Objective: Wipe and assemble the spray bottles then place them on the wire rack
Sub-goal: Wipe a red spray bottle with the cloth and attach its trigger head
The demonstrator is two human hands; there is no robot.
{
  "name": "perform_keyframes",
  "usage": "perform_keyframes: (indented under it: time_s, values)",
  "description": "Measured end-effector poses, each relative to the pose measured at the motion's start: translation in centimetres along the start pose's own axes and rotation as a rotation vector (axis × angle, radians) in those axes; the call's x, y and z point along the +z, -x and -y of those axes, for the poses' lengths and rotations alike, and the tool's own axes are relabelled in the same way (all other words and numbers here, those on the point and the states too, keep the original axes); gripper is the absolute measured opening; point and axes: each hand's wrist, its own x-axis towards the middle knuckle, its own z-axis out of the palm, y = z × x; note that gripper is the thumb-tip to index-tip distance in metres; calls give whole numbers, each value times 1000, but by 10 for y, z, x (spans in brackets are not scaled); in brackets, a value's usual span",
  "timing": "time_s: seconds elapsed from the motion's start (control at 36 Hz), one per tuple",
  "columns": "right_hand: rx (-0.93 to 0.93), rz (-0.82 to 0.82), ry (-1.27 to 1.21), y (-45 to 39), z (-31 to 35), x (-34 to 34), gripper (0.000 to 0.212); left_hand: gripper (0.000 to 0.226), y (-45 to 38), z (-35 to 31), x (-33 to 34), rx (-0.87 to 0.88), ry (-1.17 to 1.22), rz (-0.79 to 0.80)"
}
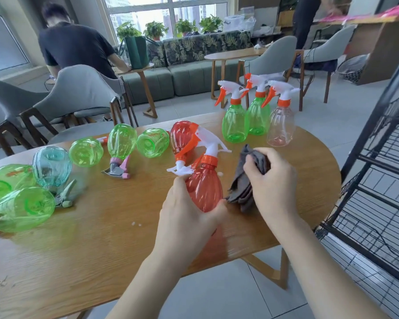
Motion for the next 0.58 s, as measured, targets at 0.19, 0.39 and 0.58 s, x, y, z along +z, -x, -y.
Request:
perform_keyframes:
  time_s: [0.19, 0.39, 0.58]
  values:
    - [337, -22, -334, -20, -23, -24, 17, 90, -17, -20, 40, 69, 40, 60]
    - [562, -81, -466, -34, -52, -35, 8, 101, -60, -36, 93, 50, 221, 20]
    - [872, 5, -844, -43, -70, -49, 13, 101, -107, -45, 134, 35, 266, -41]
